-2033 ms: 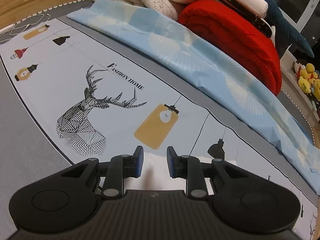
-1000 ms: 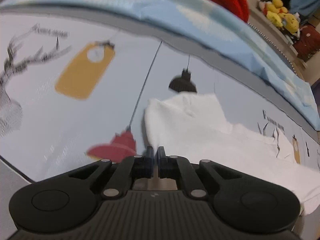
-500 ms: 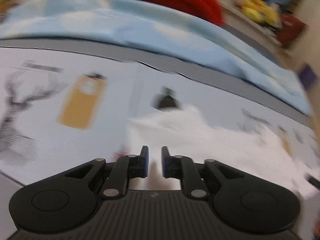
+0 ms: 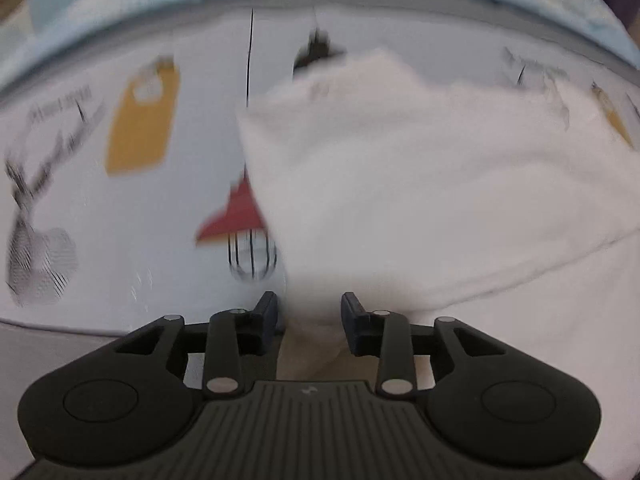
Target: Fold small clothes
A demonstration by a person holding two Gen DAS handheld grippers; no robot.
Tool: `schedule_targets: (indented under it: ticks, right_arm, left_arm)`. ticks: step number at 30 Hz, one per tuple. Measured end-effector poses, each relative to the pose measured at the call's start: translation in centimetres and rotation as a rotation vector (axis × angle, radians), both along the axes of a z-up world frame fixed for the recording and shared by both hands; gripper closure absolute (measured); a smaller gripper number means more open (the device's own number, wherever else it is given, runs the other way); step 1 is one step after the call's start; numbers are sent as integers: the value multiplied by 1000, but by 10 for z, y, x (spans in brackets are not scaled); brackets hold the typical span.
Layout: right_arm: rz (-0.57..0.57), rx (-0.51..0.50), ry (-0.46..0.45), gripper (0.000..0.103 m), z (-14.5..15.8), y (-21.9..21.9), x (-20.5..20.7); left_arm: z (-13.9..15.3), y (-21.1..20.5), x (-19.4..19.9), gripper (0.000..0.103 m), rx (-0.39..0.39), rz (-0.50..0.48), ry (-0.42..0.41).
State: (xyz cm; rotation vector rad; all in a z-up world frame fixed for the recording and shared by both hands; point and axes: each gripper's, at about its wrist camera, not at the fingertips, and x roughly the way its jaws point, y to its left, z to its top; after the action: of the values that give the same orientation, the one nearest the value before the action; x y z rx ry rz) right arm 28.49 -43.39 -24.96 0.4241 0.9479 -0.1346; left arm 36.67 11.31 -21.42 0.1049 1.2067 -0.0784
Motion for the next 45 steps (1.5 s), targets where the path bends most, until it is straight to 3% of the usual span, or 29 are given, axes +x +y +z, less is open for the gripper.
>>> schedule_targets:
  ticks: [2, 4, 6, 10, 15, 20, 22, 24, 26, 29, 32, 34, 37, 42, 45]
  right_arm:
    - [-75, 11, -47, 79, 12, -25, -9]
    - [-166, 11, -71, 79, 16, -56, -22]
    - [-263, 12, -78, 79, 13, -89, -36]
    - [-472, 20, -86, 79, -5, -160, -68]
    - [-711, 134, -109, 79, -36, -235, -101]
    - [-805, 211, -106, 79, -73, -262, -98]
    - [-832, 214, -129, 84, -83, -264, -96]
    - [-827, 190, -147, 86, -84, -263, -91]
    - [-841, 142, -144, 100, -82, -263, -88]
    - [-871, 57, -172, 101, -68, -256, -90]
    - [-794, -121, -215, 101, -30, -228, -67]
    - [-664, -301, -280, 101, 10, -184, -44]
    - [-435, -411, -442, 101, 66, -95, -22]
    - [69, -353, -732, 101, 134, 105, -30]
    - [330, -171, -764, 99, 136, 204, -45]
  left_arm:
    - [27, -6, -2, 61, -42, 11, -84]
    - [53, -19, -6, 53, -60, 4, -169]
    - [66, -35, -8, 52, -60, -12, -213]
    - [70, -68, -12, 52, -75, -63, -218]
    - [59, -82, -15, 52, -40, -100, -215]
    - [58, -84, -25, 52, -43, -85, -215]
    - [57, -86, -26, 52, -34, -92, -213]
    - [56, -86, -29, 52, -31, -102, -214]
    - [56, -86, -30, 52, -28, -104, -215]
    - [58, -80, -29, 52, -29, -91, -223]
    - [64, -67, -28, 52, -35, -66, -234]
    - [69, -54, -27, 52, -36, -35, -244]
    - [77, -32, -25, 52, -46, 24, -247]
    - [88, 12, -20, 52, -84, 162, -246]
    - [99, 39, -21, 52, -136, 242, -257]
